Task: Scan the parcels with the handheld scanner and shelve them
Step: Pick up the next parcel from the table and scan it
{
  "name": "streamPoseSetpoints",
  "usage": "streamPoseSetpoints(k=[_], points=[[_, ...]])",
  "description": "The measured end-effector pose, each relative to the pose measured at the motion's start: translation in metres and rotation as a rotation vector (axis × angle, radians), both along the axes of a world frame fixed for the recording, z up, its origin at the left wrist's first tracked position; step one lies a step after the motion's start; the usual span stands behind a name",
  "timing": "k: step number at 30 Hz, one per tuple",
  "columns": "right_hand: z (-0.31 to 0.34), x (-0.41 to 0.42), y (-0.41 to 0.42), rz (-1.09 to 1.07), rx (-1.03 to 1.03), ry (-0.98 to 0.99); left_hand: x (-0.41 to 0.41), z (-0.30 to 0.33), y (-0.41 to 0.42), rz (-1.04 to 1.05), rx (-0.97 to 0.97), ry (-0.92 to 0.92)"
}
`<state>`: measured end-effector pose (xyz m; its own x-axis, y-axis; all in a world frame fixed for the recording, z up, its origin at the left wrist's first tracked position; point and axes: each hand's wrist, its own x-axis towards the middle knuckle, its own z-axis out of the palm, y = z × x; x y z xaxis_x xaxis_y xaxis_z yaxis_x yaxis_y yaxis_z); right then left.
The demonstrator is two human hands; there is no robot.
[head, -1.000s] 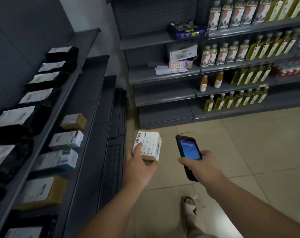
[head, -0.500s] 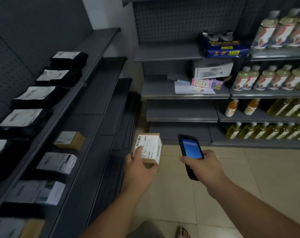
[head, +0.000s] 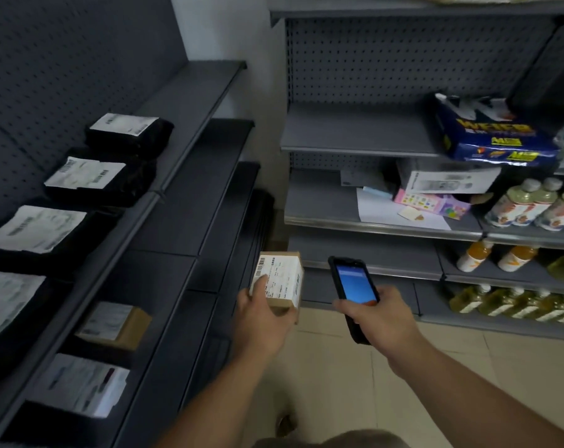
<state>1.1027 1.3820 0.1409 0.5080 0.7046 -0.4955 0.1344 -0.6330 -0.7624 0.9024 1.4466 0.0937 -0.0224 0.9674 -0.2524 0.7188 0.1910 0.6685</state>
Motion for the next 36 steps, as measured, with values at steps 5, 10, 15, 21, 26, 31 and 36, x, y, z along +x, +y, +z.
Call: streamPoseSetpoints(k=[5, 10, 15, 21, 26, 31, 36], points=[[0.0, 0.001, 0.066, 0.041, 0.014, 0.008, -0.006, 0.0, 0.055, 0.031, -0.011, 0.025], [-0.014, 0.004, 0.138, 0.127, 0.009, 0.024, -0.007, -0.005, 0.103, 0.103, -0.03, 0.022], [-0.023, 0.008, 0.212, 0.28, -0.043, -0.042, -0.007, -0.012, 0.145, 0.259, -0.052, 0.035], [-0.017, 0.004, 0.291, 0.601, -0.042, -0.065, -0.006, -0.009, 0.172, 0.528, -0.116, -0.02], [-0.023, -0.022, 0.336, 0.823, -0.074, -0.068, -0.017, -0.014, 0.17, 0.775, -0.15, -0.019], [-0.031, -0.066, 0.356, 0.985, -0.081, -0.073, -0.038, -0.024, 0.161, 0.938, -0.182, -0.011], [-0.044, -0.11, 0.375, 1.147, -0.099, -0.114, -0.062, -0.036, 0.161, 1.036, -0.185, -0.033]])
